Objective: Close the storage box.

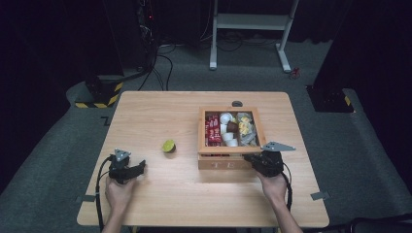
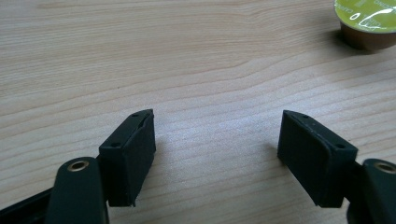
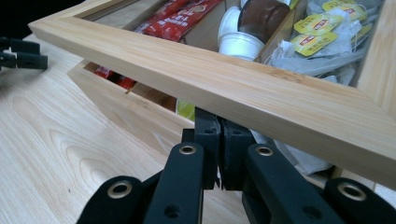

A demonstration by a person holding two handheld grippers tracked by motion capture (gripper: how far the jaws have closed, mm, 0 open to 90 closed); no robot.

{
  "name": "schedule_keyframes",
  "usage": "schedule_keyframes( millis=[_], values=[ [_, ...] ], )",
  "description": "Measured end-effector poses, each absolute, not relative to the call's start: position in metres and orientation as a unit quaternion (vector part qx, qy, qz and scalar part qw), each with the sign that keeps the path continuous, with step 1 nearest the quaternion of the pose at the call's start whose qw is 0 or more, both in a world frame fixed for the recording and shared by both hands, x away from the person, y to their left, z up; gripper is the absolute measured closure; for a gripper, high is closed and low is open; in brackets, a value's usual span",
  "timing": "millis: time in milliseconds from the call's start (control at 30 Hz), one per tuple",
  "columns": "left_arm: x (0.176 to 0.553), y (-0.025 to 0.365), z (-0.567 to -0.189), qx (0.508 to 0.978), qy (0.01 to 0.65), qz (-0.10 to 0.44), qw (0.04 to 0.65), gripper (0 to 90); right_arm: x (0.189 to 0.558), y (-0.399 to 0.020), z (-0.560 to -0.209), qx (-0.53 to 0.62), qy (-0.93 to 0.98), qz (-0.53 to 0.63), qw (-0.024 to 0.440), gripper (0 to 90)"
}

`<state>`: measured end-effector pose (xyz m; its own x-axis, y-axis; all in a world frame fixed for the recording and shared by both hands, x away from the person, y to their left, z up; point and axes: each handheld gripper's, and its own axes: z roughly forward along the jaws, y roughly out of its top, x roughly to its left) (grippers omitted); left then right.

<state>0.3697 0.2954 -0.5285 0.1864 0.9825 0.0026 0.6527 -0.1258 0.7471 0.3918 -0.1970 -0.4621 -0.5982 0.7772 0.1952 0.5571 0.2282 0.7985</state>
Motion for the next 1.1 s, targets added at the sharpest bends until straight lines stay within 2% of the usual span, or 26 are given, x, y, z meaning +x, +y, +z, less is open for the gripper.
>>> schedule_keyframes(
  millis=[533, 967, 1100],
  values=[
    [0.370, 0.295, -0.529, 0.705, 0.579, 0.263, 0.314, 27.0, 0.385, -0.196, -0.462, 0.420, 0.781, 0.441, 0.134, 87.6],
    [0.370, 0.295, -0.529, 0.705, 0.578, 0.263, 0.314, 26.5, 0.377, -0.197, -0.473, 0.417, 0.792, 0.430, 0.114, 86.5],
    [0.370, 0.295, -0.529, 0.706, 0.578, 0.263, 0.314, 26.4, 0.374, -0.201, -0.471, 0.412, 0.786, 0.445, 0.121, 85.2]
  ],
)
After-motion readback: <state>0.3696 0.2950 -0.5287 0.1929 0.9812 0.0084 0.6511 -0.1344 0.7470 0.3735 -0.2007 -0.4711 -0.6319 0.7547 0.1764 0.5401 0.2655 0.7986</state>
